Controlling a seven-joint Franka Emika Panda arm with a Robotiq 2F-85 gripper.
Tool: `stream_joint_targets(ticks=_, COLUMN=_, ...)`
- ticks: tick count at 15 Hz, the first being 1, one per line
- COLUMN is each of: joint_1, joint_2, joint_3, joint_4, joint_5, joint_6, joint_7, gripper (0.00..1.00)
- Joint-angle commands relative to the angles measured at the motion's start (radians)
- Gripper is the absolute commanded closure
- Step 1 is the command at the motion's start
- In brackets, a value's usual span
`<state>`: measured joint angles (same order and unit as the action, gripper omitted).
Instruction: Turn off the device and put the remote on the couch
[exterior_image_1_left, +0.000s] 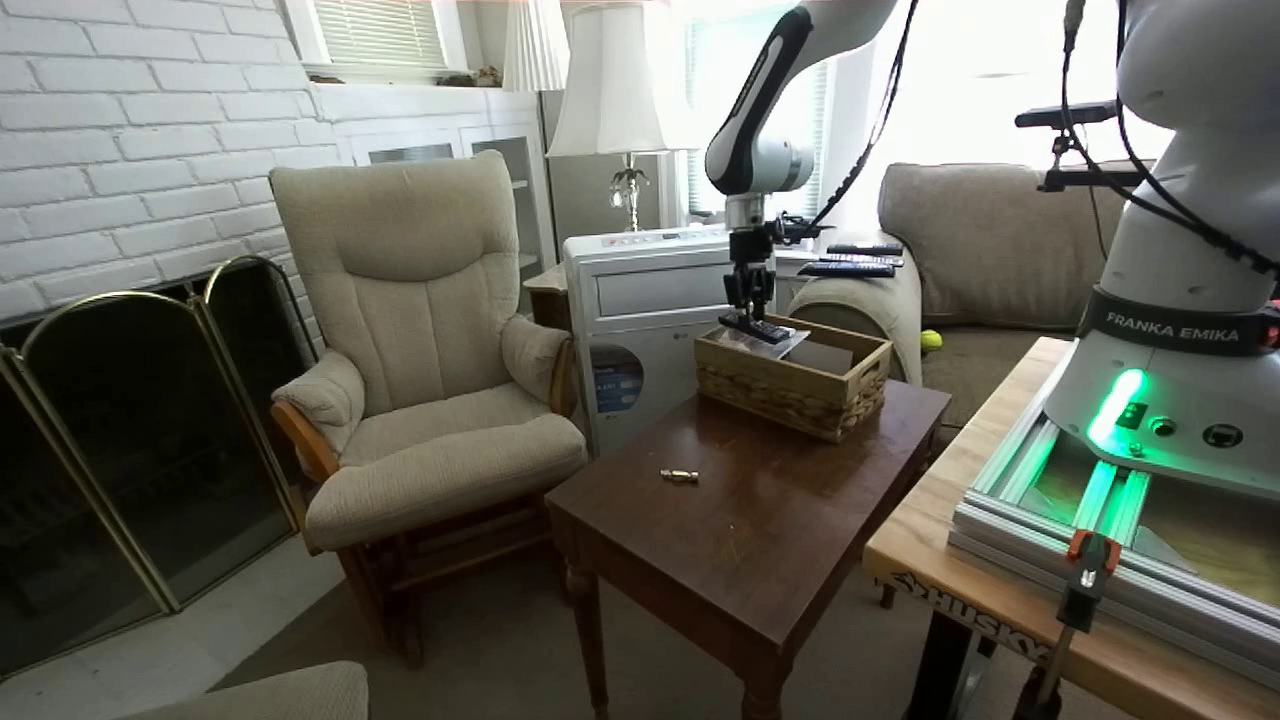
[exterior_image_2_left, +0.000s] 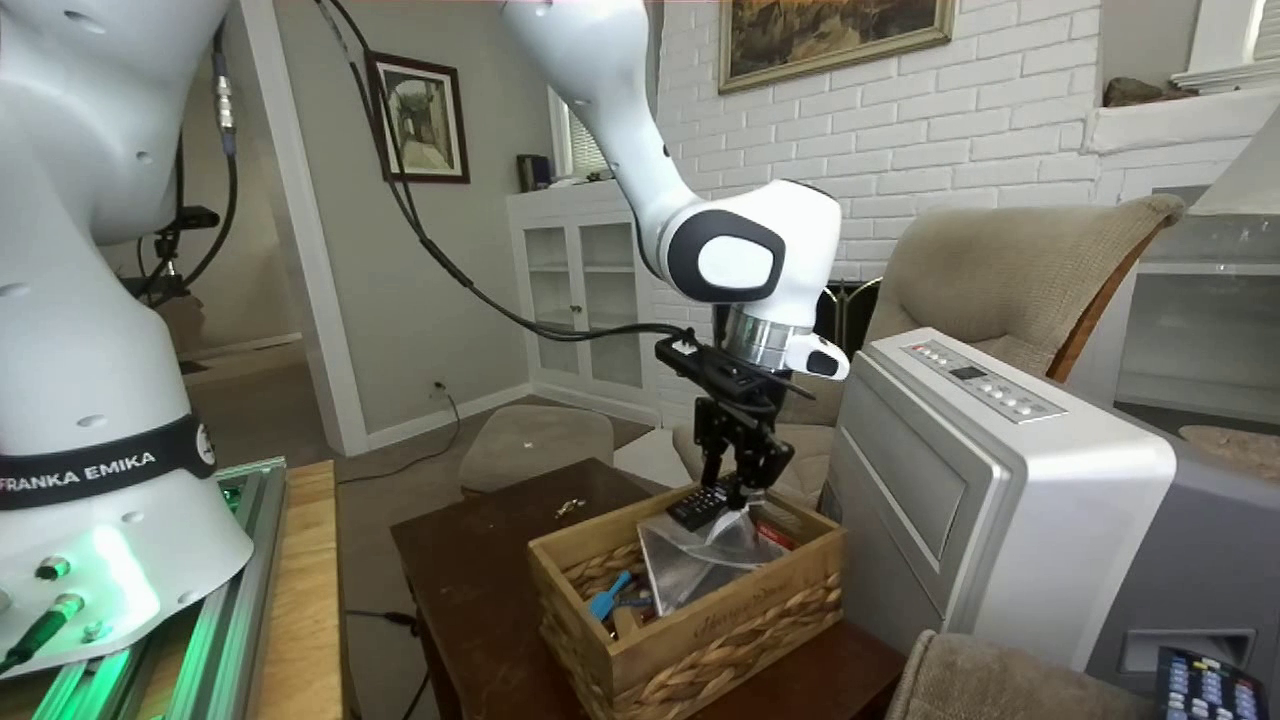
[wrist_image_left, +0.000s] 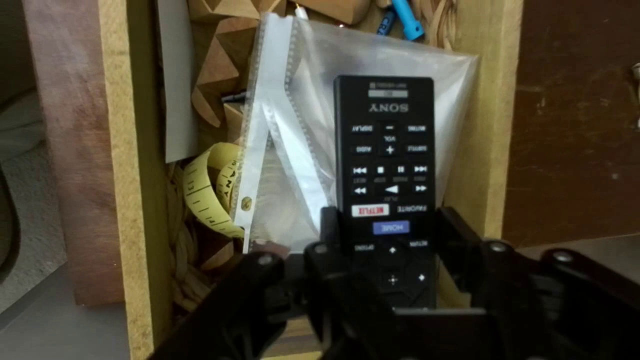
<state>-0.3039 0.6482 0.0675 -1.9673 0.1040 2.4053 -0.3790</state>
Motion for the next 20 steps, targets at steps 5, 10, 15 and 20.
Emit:
stream_joint_targets(ticks=5, joint_1=-0.025, joint_2=-0.148, joint_3=0.000, joint_4=-0.123, joint_5=0.035, joint_6=0.004, joint_7=-0.084, gripper=0.74)
stream_joint_targets(ticks=10, joint_1=-0.034, joint_2=-0.212, joint_3=-0.008, joint_4=-0.159, joint_5=0.043, joint_6=-0.004, joint_7=-0.117, gripper=0.74)
stream_joint_targets(ticks=15, joint_1=-0.027, joint_2=-0.259, joint_3=-0.031, joint_4=-0.176, joint_5=0.034, joint_6=-0.016, joint_7=-0.133, gripper=0.74)
stream_joint_targets(ticks=20, joint_1=-0.021, joint_2=-0.277, joint_3=-0.039, joint_4=-0.187, joint_5=0.035, joint_6=-0.025, joint_7=-0.148, gripper=0.74)
